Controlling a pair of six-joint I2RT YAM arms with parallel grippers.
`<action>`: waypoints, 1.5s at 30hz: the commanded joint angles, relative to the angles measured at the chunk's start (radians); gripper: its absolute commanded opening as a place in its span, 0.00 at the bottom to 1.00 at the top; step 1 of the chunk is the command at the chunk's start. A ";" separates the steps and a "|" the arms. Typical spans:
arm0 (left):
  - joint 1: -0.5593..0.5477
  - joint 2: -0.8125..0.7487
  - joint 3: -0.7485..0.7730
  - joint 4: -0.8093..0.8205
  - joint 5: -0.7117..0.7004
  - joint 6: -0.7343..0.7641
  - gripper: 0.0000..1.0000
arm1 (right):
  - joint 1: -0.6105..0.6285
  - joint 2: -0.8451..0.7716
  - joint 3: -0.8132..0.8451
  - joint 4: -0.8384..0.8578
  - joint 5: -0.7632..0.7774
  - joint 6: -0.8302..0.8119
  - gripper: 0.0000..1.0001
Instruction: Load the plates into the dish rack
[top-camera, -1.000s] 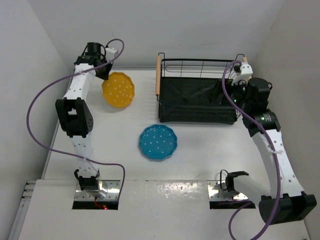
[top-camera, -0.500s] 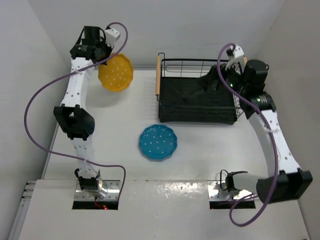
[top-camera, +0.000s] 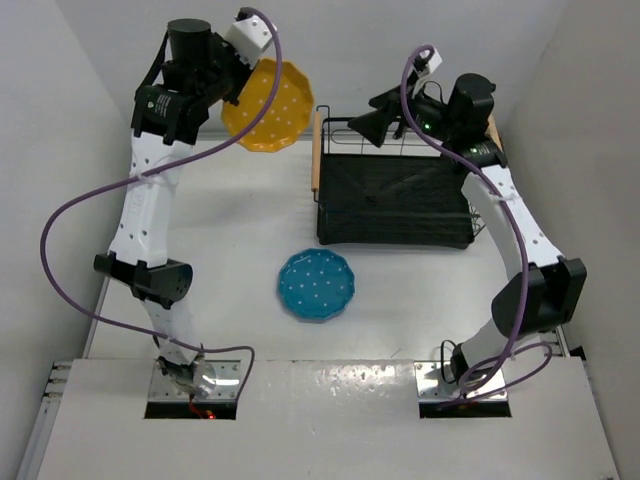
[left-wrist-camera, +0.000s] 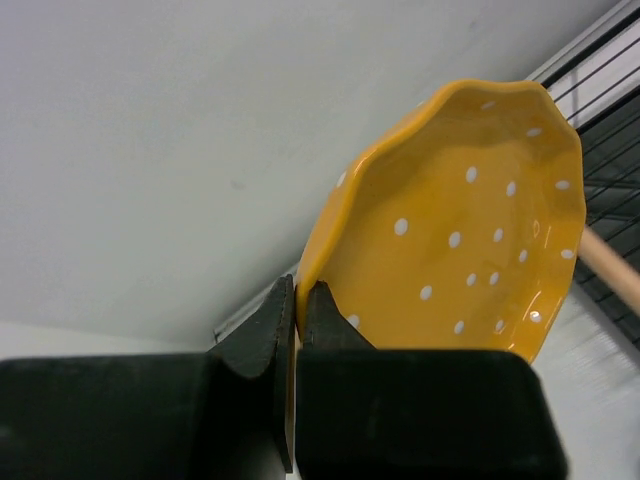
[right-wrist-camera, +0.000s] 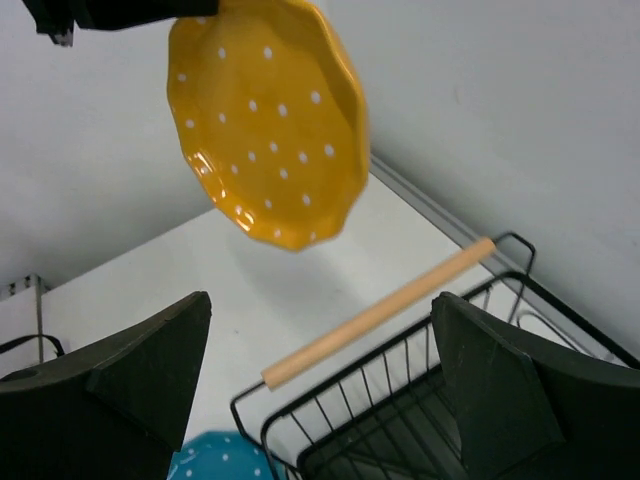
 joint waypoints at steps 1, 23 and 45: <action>-0.056 -0.076 0.077 0.134 -0.017 0.011 0.00 | 0.041 0.029 0.084 0.137 -0.059 0.027 0.92; -0.292 -0.038 0.080 0.134 0.088 0.063 0.00 | -0.020 0.078 0.145 -0.020 -0.169 -0.098 0.67; -0.383 0.033 0.071 0.165 0.116 0.085 0.00 | -0.063 0.099 0.193 -0.104 -0.433 -0.157 0.51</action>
